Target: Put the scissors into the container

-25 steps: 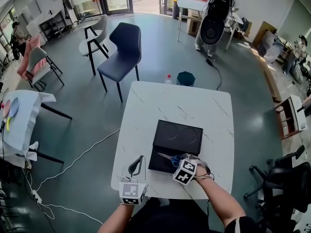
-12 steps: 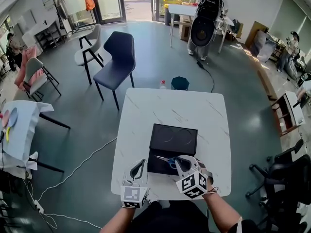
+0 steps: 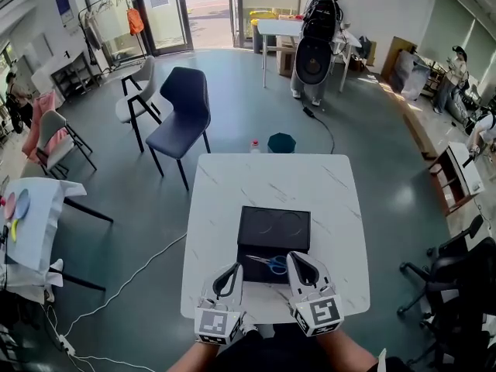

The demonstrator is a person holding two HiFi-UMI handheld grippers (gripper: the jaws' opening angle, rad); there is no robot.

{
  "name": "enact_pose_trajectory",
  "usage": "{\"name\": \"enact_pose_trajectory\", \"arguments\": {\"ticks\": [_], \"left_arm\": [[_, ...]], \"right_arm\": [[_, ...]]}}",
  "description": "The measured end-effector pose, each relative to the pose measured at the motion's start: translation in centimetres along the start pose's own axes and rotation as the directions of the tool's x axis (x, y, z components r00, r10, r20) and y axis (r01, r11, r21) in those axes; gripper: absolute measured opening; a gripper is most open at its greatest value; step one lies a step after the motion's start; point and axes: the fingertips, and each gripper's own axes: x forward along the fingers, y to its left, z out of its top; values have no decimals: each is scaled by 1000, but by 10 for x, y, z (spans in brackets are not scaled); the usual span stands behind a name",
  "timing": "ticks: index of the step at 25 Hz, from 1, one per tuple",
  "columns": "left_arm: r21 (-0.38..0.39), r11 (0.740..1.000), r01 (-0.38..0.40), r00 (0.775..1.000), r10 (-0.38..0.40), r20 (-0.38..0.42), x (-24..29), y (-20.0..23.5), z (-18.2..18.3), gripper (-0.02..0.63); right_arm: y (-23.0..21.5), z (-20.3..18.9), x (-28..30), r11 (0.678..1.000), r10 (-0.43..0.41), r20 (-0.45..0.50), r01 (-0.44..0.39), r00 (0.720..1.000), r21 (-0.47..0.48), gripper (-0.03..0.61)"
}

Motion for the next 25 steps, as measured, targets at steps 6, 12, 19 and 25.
{"name": "enact_pose_trajectory", "arguments": {"ticks": [6,12,19,25], "left_arm": [[55,998,3,1000,-4,14,-6,6,8,8],[87,996,13,1000,-14,15,-5,14,16,8],[103,995,5,1000,-7,22,-7,17,25,8],[116,993,9,1000,-9,3,-8,14,16,8]], "right_arm": [[-3,19,-21,999,-29,78,31,997,-29,8],[-10,21,-29,998,-61,90,62,994,-19,8],[-11,30,-33,997,-67,118,72,991,-40,8],[-11,32,-35,996,-63,116,70,991,-52,6]]}}
